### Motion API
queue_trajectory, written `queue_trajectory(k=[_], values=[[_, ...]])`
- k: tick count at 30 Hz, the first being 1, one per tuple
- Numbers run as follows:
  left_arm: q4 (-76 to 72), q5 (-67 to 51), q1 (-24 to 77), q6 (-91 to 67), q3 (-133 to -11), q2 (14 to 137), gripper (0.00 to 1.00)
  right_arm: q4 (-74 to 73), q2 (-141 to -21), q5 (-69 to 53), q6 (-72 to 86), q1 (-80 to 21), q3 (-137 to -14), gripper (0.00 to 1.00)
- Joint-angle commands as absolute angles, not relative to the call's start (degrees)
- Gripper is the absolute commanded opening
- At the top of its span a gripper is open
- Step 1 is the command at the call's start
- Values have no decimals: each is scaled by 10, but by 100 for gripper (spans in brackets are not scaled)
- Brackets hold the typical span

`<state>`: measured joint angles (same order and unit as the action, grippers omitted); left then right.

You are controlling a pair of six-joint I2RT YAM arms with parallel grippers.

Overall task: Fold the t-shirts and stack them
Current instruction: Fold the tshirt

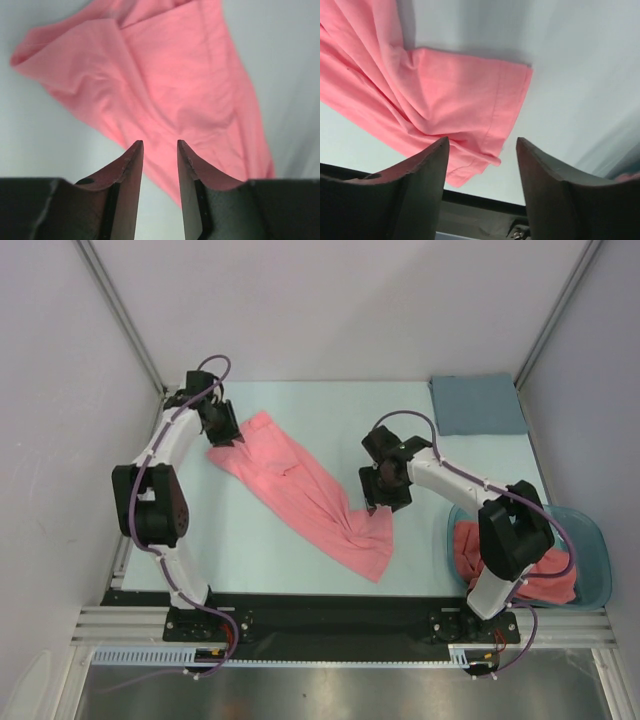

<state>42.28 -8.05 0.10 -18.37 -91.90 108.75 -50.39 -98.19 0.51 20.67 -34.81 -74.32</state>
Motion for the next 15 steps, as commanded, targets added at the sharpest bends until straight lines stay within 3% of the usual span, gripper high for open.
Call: queue_trajectory(k=[1,4,9,12,15], values=[[380,-75,53,-257,-892,1070,38,-509,-987,15,156,-332,-775,61],[361,-38,85,-295,-880,1083,37,-486,-998,-10,150,-325,-775,49],[397,-2,107,-345,-936,1148,24,-447,-1036,-47,147,-309,-774,21],[439,57,114,-375,-957,1168,18,-439,-1052,-64,142,-309,-774,24],[412,119,130,-392,-916,1131,26,-434,-1063,-55,139,-318,-765,30]])
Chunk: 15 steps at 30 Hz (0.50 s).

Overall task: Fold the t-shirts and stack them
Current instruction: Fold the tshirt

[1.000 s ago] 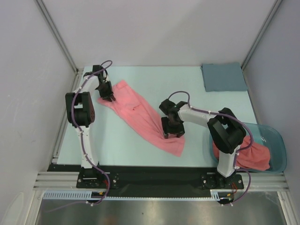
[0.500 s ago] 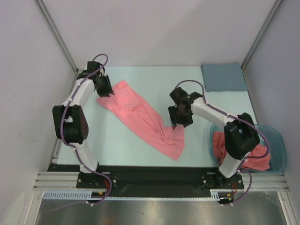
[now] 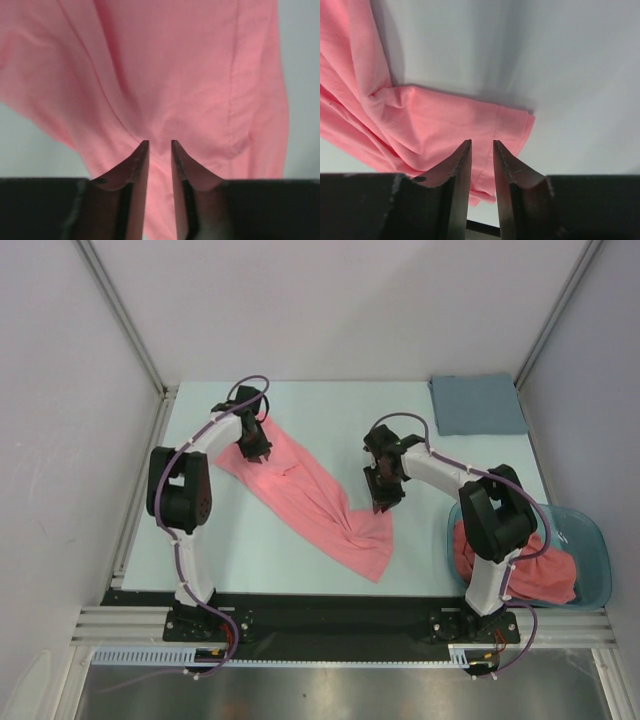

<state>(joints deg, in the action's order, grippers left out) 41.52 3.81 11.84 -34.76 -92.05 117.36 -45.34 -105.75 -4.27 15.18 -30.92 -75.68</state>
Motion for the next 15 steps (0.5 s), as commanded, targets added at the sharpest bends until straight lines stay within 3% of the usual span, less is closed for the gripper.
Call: queue_trajectory(k=[1,9,15], values=[[404,135,134,-396,-906,1115,32,-433,-1066,-44,140,-321,-760,30],[398,113,141,-394,-944,1187,34,-418,-1088,15,163,-325,-733,41],[367,77,140,-377,-984,1254,36,-415,-1105,58,201,-310,-706,44]])
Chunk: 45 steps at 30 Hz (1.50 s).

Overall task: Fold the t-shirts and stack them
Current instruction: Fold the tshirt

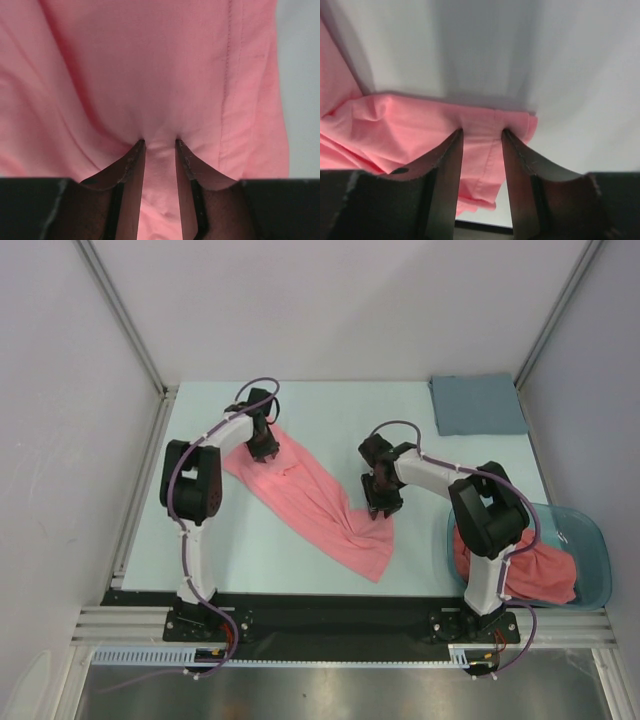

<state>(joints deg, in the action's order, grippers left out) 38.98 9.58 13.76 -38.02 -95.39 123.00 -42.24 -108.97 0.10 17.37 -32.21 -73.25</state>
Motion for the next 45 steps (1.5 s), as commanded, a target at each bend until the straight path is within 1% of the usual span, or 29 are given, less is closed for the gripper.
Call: queue_trajectory(k=[1,5,9,10,14,17,18,21,22,26,29,31,34,40,42,45], values=[[360,59,140,-375,-987,1266,36,-417,-1104,66,212,-306,-690,44],[338,26,137,-353,-1012,1299,38,-429,-1086,88,243,-305,-645,44],[333,4,135,-322,-1056,1332,39,-428,-1050,85,286,-315,-593,44],[334,-18,135,-314,-1068,1340,41,-427,-1038,74,297,-316,-582,45],[338,-66,132,-291,-1124,1387,42,-405,-1006,23,382,-322,-520,45],[344,-105,129,-252,-1189,1417,44,-375,-979,-43,432,-341,-488,45],[351,-112,128,-241,-1235,1442,45,-371,-975,-55,440,-350,-480,45],[382,-144,119,-206,-1324,1493,47,-382,-976,-64,455,-412,-497,46],[381,-153,114,-205,-1331,1499,47,-383,-979,-81,461,-439,-498,45],[343,-228,83,-221,-1317,1503,47,-380,-991,-108,473,-516,-514,46],[345,-243,76,-219,-1332,1495,50,-407,-996,-84,456,-540,-546,47],[346,-251,75,-211,-1331,1481,53,-424,-990,-49,438,-534,-564,47],[367,-235,74,-193,-1329,1444,56,-444,-974,-30,425,-522,-597,48],[413,-183,72,-166,-1317,1356,58,-495,-946,16,380,-496,-644,50],[408,-169,72,-167,-1281,1316,58,-507,-940,23,352,-485,-656,51],[392,-159,72,-179,-1233,1288,58,-502,-940,20,307,-461,-677,52]])
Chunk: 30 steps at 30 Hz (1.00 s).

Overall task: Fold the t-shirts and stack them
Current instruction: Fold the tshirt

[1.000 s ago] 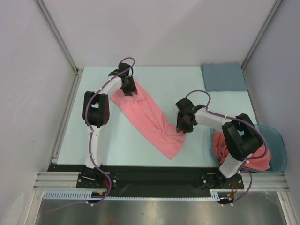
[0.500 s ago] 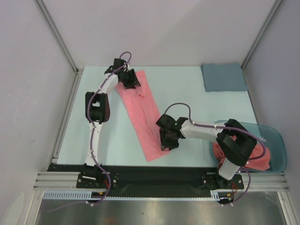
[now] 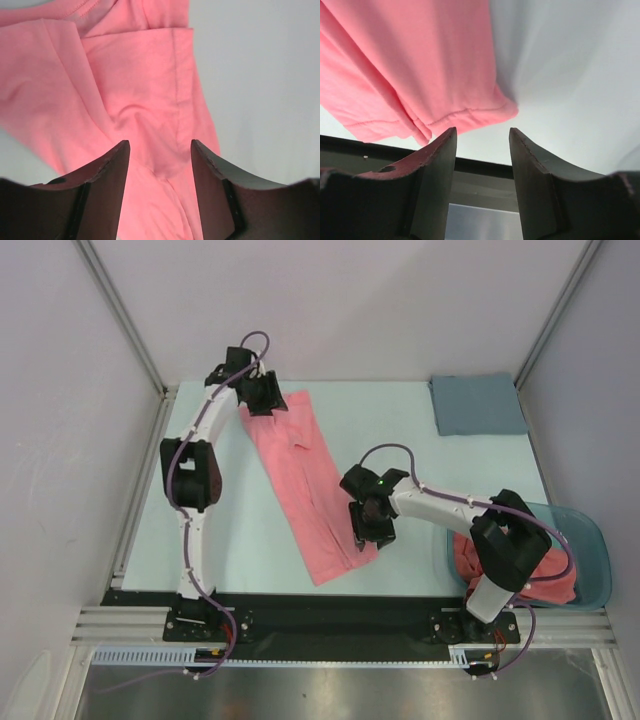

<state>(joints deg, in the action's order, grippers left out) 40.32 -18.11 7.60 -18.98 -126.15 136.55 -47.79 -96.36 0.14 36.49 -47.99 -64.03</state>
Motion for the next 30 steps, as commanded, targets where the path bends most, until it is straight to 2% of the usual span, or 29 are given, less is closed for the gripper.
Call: queue_trajectory(k=[1,9,15,20,30], values=[[387,-154,74,-189,-1223,1277,57,-498,-945,18,298,-449,-684,52],[365,-48,117,-242,-1215,1317,45,-476,-1039,-11,256,-435,-754,51],[382,-14,141,-313,-1270,1412,35,-454,-1064,-1,272,-436,-749,43],[391,-17,153,-322,-1307,1458,34,-446,-1068,-1,274,-451,-737,37],[373,-122,147,-338,-1392,1544,35,-444,-1064,-14,311,-496,-738,38]])
